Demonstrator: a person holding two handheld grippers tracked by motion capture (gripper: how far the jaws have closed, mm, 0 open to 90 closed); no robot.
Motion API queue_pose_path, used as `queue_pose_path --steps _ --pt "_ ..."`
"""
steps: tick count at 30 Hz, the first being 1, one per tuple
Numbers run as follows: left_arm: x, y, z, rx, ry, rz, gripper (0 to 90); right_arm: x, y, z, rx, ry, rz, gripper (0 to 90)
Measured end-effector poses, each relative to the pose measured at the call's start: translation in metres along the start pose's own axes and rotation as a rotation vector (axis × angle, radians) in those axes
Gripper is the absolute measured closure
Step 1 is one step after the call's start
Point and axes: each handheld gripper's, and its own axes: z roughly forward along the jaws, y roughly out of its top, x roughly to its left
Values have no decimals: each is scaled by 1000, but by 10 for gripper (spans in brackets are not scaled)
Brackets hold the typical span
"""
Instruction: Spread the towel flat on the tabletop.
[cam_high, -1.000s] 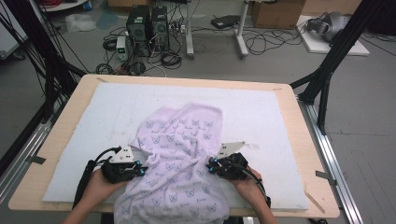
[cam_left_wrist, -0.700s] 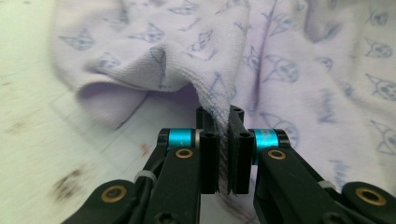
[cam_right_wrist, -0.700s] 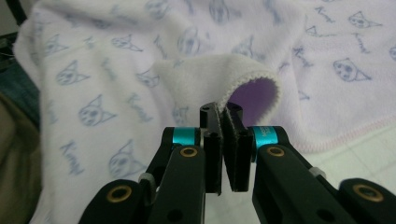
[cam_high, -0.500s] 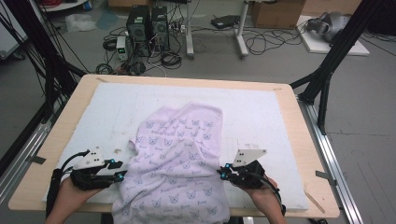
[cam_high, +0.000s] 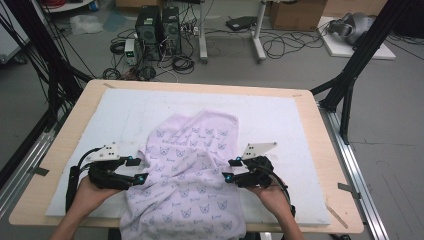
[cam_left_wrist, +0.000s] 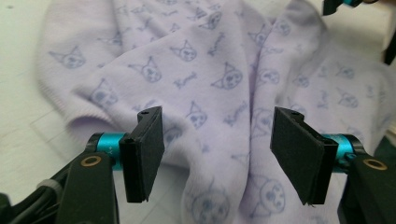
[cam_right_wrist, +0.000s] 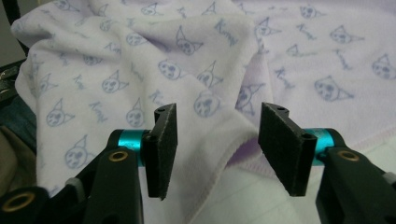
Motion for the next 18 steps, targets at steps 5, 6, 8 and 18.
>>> queue_pose_path --steps 5,6,8,18 --pt "7 8 7 -51 -78 -29 345 -7 5 -1 -17 7 0 445" --pt "9 9 8 -55 -89 -38 343 -8 5 -1 -9 14 8 457" --pt "11 9 10 -55 -96 -41 342 -10 4 2 13 26 1 544" --pt "8 0 38 107 34 23 386 -16 -8 22 98 31 47 559"
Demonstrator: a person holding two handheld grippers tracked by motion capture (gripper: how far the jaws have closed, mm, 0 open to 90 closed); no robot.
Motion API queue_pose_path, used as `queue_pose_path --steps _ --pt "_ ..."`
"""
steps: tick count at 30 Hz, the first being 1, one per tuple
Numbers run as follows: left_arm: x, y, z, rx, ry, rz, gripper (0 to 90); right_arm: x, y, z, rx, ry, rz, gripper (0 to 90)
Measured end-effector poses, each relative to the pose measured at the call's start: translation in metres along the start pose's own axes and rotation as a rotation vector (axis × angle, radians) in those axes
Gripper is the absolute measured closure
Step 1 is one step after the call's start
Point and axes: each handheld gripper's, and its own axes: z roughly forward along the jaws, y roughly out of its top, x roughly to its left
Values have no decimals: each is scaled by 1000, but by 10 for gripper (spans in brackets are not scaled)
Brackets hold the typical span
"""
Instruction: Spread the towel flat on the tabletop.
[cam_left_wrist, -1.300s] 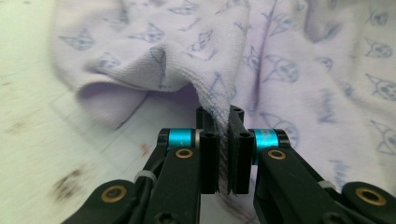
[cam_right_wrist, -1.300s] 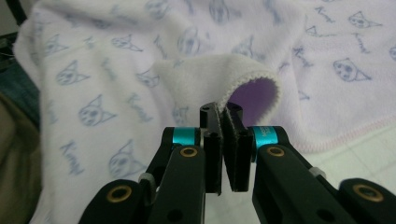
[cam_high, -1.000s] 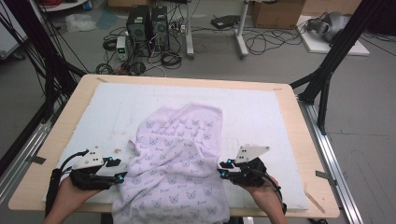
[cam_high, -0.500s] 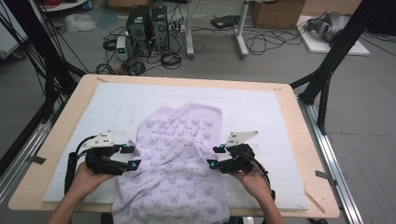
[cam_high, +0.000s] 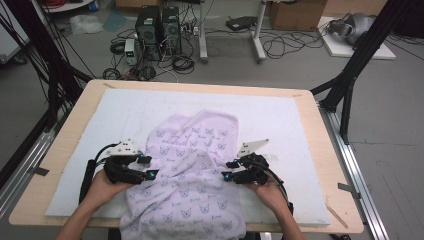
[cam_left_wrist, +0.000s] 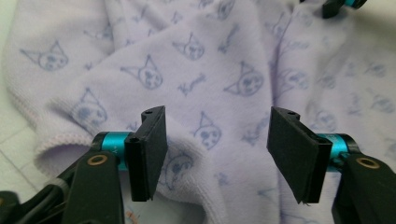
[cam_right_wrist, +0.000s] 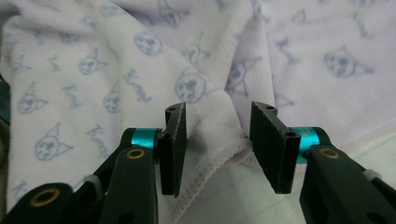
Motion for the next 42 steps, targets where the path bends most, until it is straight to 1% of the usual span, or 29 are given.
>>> queue_pose_path --steps 1,2,3,4,5,7,8,9,10,13,17,19,20,21,22,23,24,25,28,31,32,34,35,36,37,38,39,40,42 --pt "0 -1 3 24 13 17 405 -1 -1 3 7 2 11 553" --pt "0 -2 5 35 31 26 446 -2 -3 5 16 3 21 552" --pt "0 -4 7 52 44 33 496 -3 -3 6 17 2 25 558" --pt "0 -5 9 71 52 44 570 -3 -4 7 17 0 24 570" --pt "0 -7 10 80 57 48 653 -3 -5 8 18 -1 23 600" --pt "-1 -10 12 71 80 72 755 -2 -6 9 19 -3 11 669" --pt "-2 -10 12 76 83 77 808 0 -6 10 17 -4 8 707" --pt "-2 -9 12 81 85 79 840 1 -6 10 23 -1 -5 768" --pt "-3 -8 10 90 93 84 848 1 -5 9 26 6 -12 785" --pt "-3 -9 3 79 111 75 858 4 -5 6 24 0 -31 802" --pt "-3 -13 -18 56 137 70 859 6 -7 -5 1 -2 -28 803" --pt "-3 -15 -27 47 143 72 859 8 -9 -10 7 -2 -32 802" --pt "-3 -16 -31 48 140 76 857 10 -11 -12 6 -1 -35 791" --pt "-3 -17 -34 43 135 75 849 11 -12 -13 8 10 -36 737" --pt "-3 -17 -38 39 129 73 808 12 -13 -15 9 12 -41 679" --pt "-3 -17 -40 27 137 66 714 13 -13 -19 -3 7 -47 661" --pt "-2 -17 -42 17 131 62 641 14 -13 -23 -24 0 -52 646" --pt "1 -17 -46 4 122 59 615 13 -13 -26 -40 -6 -56 644" --pt "7 -17 -51 -21 128 38 573 7 -9 -39 -83 -35 -35 666" --pt "12 -17 -47 -18 127 25 574 -1 -4 -44 -117 -48 -6 682" --pt "14 -18 -43 -3 126 27 574 -3 -2 -41 -113 -57 -12 683" --pt "15 -18 -31 28 121 31 571 -4 2 -31 -70 -74 -24 663" --pt "16 -19 -23 61 121 35 569 -5 3 -25 -48 -75 -28 640" --pt "16 -19 -17 76 120 38 580 -6 4 -16 -5 -86 -35 624" --pt "15 -19 -11 97 117 51 652 -7 5 -11 11 -97 -38 622" --pt "14 -19 -6 91 136 69 732 -8 6 -5 23 -105 -43 622" --pt "14 -17 -5 94 142 72 796 -11 6 2 35 -114 -36 625" --pt "15 -14 -4 107 138 66 835 -14 7 6 38 -120 -33 672" --pt "15 -11 -3 99 155 63 849 -19 8 14 58 -116 -32 792"
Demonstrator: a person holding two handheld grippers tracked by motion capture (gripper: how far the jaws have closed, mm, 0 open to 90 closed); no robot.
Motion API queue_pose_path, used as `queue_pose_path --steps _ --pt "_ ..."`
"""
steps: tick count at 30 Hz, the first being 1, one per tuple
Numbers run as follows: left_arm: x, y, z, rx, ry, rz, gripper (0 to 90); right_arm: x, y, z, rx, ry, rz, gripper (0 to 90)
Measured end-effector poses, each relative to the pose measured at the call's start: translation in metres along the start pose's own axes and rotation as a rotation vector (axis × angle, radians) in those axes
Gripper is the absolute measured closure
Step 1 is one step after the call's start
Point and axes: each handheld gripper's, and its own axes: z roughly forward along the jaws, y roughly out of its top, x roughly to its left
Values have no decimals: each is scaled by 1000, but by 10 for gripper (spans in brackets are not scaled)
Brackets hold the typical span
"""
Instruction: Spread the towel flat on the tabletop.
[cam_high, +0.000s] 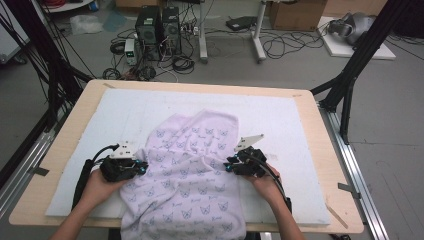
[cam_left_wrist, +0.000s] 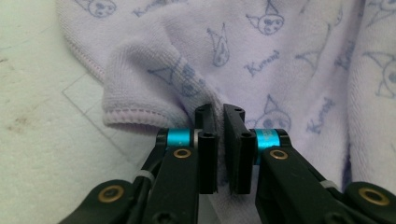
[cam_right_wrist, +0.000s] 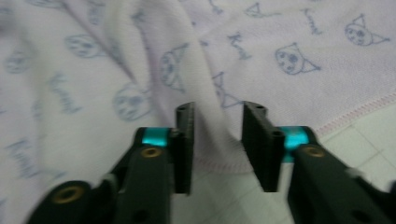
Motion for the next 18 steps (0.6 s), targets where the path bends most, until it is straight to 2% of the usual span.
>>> queue_pose_path --steps 1,2,5,8,10,12,14,16,18 --pt "1 2 -1 -2 11 -1 852 -1 0 4 16 14 -11 842" --pt "3 4 -2 -18 26 -13 853 -2 1 4 7 19 -20 863" --pt "8 11 -5 -55 60 -37 854 -7 8 -8 -7 -50 -26 868" --pt "14 22 -6 -111 96 -56 854 -26 21 -26 -55 -106 16 868" --pt "20 30 -3 -128 114 -66 853 -36 28 -30 -62 -128 22 867" --pt "27 33 5 -117 122 -98 840 -45 33 -27 -50 -147 30 863" --pt "35 31 11 -93 121 -134 732 -53 32 -20 -42 -137 50 823" --pt "39 28 10 -94 96 -151 635 -57 29 -17 -46 -113 74 746" --pt "39 26 4 -98 77 -136 558 -57 26 -19 -80 -40 99 660"
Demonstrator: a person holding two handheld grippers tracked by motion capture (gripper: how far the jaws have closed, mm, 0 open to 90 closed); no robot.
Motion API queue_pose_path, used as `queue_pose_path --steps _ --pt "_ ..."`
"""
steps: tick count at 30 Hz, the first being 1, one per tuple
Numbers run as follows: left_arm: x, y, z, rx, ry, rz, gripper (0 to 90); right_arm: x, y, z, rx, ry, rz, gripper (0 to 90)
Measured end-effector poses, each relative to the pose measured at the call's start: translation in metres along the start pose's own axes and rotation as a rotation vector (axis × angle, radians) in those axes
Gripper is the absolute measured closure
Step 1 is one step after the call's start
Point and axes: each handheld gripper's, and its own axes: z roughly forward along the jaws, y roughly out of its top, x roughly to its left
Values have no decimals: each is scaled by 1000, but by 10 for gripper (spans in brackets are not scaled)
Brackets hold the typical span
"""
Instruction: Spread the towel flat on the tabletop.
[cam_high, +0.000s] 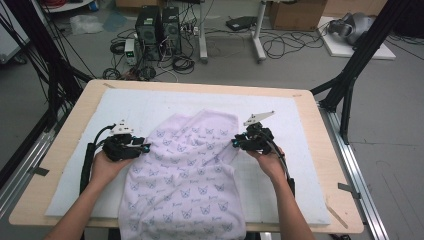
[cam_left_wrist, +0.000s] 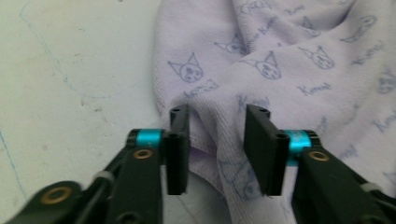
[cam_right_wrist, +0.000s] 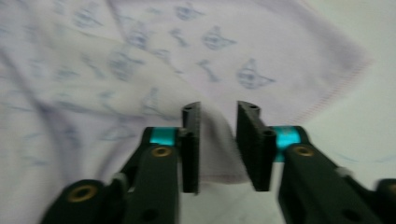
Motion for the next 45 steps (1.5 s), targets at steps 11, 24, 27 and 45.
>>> queue_pose_path --steps 11,24,27,45 --pt "-26 -20 -34 -51 -84 94 429 38 -12 -31 -168 201 120 364" --pt "-44 -39 -36 11 -155 151 611 69 -31 -16 -81 196 -74 650" --pt "-41 -47 -29 53 -158 138 626 67 -38 -10 -62 185 -69 691" --pt "-72 -60 -73 8 -168 206 832 107 -62 -47 -42 215 -144 748"
